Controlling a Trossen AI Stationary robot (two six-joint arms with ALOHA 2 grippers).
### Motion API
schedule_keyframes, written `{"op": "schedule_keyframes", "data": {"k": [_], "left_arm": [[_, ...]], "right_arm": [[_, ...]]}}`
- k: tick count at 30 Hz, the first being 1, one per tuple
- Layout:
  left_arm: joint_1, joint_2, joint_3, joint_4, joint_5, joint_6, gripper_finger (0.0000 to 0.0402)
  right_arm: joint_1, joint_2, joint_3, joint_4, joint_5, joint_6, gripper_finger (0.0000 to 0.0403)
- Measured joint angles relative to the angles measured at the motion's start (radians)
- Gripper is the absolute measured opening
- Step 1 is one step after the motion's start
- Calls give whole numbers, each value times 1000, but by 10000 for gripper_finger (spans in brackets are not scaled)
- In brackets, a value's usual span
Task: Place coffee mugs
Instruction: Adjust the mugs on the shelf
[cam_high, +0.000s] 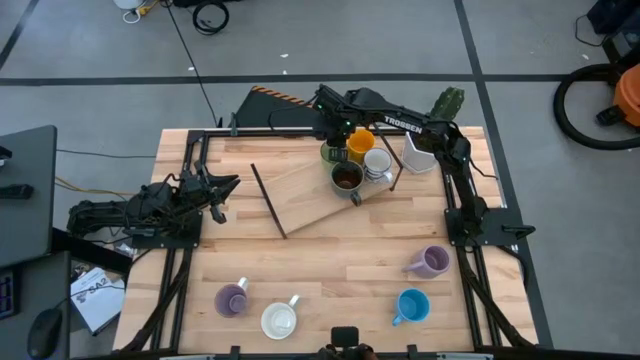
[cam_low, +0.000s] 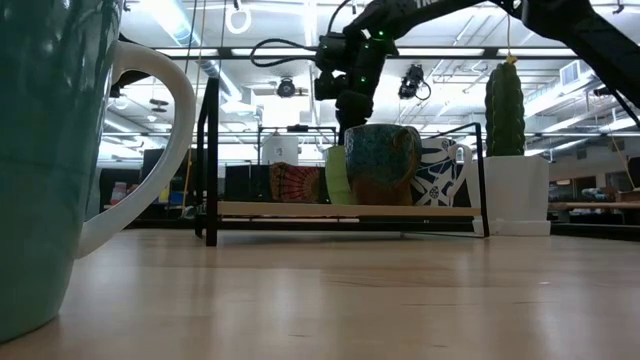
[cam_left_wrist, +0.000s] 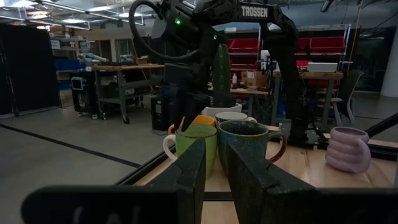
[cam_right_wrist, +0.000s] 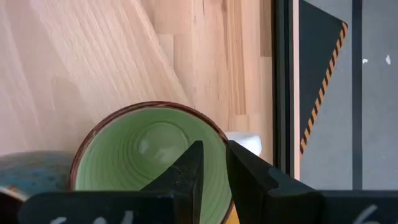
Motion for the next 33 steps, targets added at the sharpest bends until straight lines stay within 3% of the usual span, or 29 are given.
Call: {"op": "schedule_keyframes", "data": {"k": [15,20,23,29,33], "left_arm": [[0,0,0,0,0,7,68],[0,0,0,0,0,7,68],[0,0,0,0,0,7,68],[0,0,0,0,0,2,68],[0,0,0,0,0,1,68]], "right_arm": [[60,3,-24,25,-69,-98,75],[94,3,-24,-1,36,-132,75],[99,3,-6,-11,112,-106,75],[75,2,16,-29,104,-47,75],[38,2,16,-70,40,40,75]]}}
